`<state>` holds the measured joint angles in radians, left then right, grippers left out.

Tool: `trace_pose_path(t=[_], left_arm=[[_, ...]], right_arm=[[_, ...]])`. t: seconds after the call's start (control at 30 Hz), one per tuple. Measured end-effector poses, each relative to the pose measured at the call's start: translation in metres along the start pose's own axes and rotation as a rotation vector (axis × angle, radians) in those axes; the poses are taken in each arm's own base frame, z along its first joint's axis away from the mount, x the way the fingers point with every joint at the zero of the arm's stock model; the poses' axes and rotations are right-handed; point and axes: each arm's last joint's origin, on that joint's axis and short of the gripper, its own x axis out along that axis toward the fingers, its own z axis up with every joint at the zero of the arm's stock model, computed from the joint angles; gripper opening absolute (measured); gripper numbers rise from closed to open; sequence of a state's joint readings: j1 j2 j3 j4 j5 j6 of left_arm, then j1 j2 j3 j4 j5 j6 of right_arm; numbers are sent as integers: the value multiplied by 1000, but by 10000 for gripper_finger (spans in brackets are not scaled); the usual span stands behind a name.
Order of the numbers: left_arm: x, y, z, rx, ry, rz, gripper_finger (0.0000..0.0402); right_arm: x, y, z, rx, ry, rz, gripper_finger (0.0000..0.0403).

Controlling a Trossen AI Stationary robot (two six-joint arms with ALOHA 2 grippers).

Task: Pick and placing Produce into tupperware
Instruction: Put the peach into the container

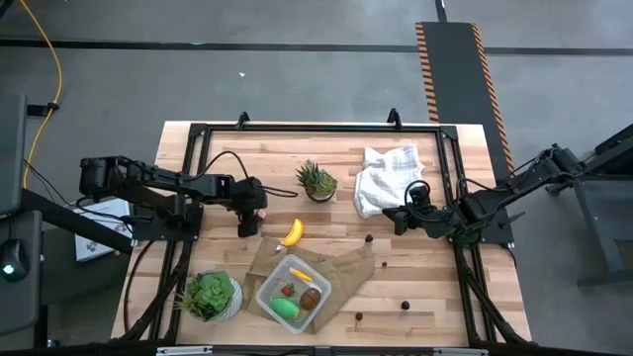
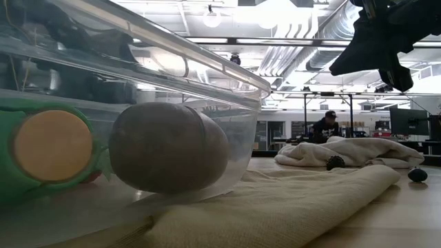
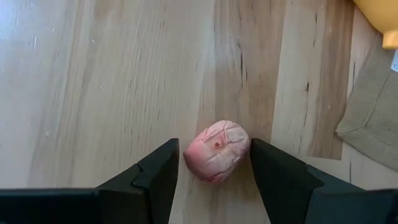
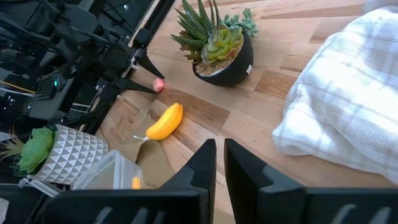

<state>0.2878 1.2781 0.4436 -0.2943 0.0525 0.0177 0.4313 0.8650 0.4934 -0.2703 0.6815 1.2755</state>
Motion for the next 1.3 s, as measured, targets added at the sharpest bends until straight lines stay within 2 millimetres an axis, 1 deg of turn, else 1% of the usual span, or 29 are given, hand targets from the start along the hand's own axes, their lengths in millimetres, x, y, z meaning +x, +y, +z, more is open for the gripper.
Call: trace_pose_path(t=[0.1,0.33,0.43,0.53,0.7,0.87,1.0,1.13,1.23,1.3], left_arm=[[0,0,0,0,-1,0,174],[0,-1,0,-26,-1,-19,125],[0,-1,0,-33,-2,-25,110],[0,-1,0,-49,-2,-42,105],[-2,-3,3,-51,-6,-93,107],[-12,-4,22,-48,-33,-130,102],[-27,-6,43,-43,-57,-171,101],[-44,-8,59,-40,-56,-227,101],[-55,-17,70,-10,-53,-256,100],[-62,-28,76,30,-60,-278,100]], right_arm=[[0,0,0,0,0,0,21],[0,0,0,0,0,0,21],[0,0,0,0,0,0,21],[0,0,0,0,0,0,21],[0,0,0,0,0,-1,21],[0,0,0,0,0,0,21],[0,0,0,-1,0,0,21],[0,0,0,-1,1,0,21],[0,0,0,-2,13,3,21],[0,0,-1,-19,28,8,21]])
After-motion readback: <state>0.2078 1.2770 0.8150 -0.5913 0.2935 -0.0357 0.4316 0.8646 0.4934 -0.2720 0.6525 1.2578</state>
